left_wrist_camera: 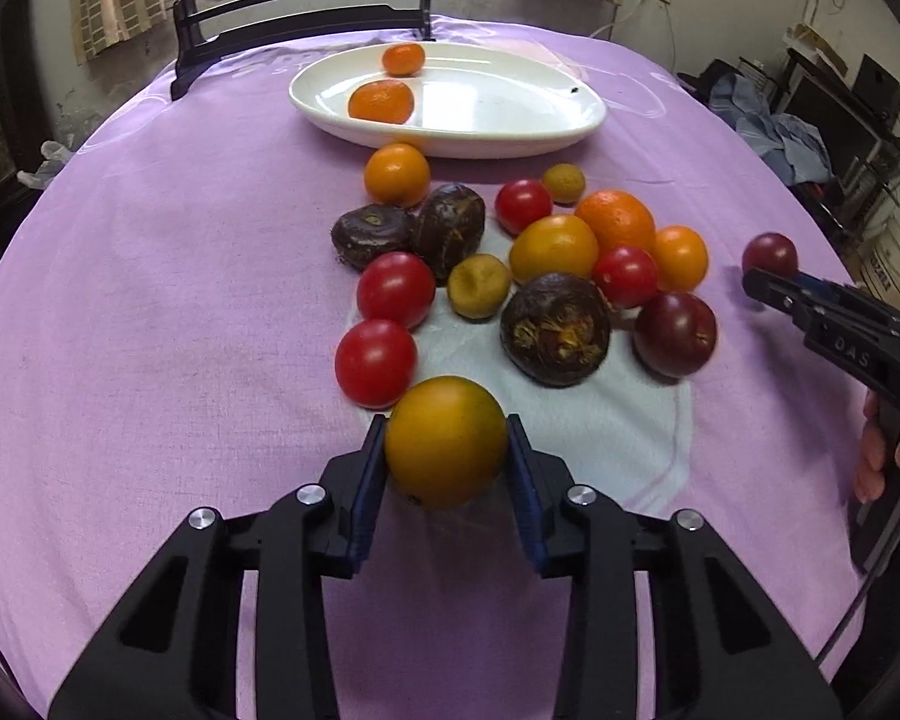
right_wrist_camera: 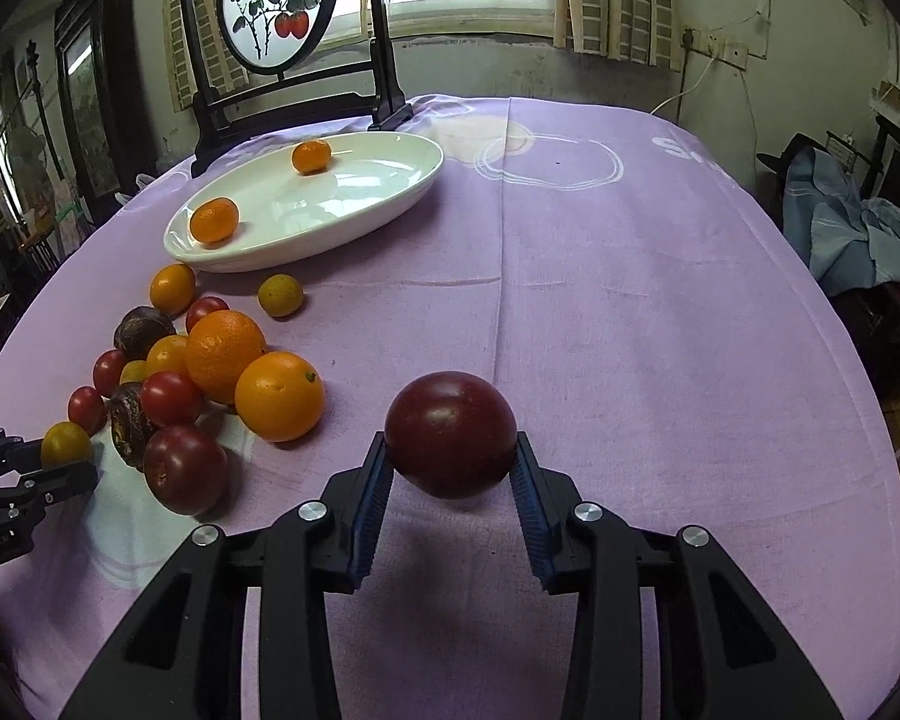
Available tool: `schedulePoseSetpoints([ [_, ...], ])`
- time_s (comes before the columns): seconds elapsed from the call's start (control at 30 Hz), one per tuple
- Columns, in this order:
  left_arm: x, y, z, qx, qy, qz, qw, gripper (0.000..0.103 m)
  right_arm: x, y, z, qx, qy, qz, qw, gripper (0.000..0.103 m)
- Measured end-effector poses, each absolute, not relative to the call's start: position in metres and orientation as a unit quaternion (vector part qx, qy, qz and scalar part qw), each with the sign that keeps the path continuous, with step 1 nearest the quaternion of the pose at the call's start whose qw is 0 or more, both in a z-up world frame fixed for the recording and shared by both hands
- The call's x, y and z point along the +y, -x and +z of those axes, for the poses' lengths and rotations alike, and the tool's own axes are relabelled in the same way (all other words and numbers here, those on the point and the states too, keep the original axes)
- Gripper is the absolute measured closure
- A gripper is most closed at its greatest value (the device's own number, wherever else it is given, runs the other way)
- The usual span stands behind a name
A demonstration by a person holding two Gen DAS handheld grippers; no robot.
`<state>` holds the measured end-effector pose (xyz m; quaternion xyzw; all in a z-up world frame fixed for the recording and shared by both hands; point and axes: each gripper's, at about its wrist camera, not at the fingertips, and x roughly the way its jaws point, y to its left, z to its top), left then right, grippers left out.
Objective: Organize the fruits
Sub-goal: 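Grasp a dark-red tomato with the right tool while the left tool grasps a yellow tomato, then lower both tomatoes onto the white plate and open both tools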
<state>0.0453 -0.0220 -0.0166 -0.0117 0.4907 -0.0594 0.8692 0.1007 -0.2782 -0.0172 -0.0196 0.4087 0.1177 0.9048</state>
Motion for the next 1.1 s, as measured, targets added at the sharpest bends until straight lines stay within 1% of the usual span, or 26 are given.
schedulePoseSetpoints([
  [0.13, -0.016, -0.037, -0.006, 0.482, 0.017, -0.075, 0.873, 0.066, -0.275, -0.097, -0.009, 0.394, 0.017, 0.123, 0.911, 0.063],
  [0.27, -0.004, -0.039, 0.020, 0.454, 0.016, -0.082, 0.887, 0.066, -0.263, -0.089, 0.008, 0.368, 0.024, 0.143, 0.918, 0.063],
  [0.43, 0.005, -0.074, 0.053, 0.412, -0.004, -0.057, 0.910, 0.066, -0.236, -0.095, 0.034, 0.350, 0.042, 0.182, 0.918, 0.063],
  [0.53, 0.008, -0.110, 0.063, 0.404, 0.005, -0.047, 0.914, 0.066, -0.214, -0.110, 0.047, 0.339, 0.057, 0.192, 0.919, 0.063],
  [0.7, 0.016, -0.172, 0.056, 0.412, 0.026, -0.008, 0.911, 0.066, -0.179, -0.146, 0.047, 0.347, 0.076, 0.198, 0.914, 0.063],
  [0.97, 0.009, -0.241, 0.047, 0.421, 0.036, 0.007, 0.906, 0.066, -0.148, -0.199, 0.021, 0.393, 0.095, 0.188, 0.895, 0.063],
  [1.1, 0.001, -0.272, 0.033, 0.441, 0.034, 0.006, 0.897, 0.066, -0.144, -0.214, 0.010, 0.409, 0.102, 0.183, 0.888, 0.062],
])
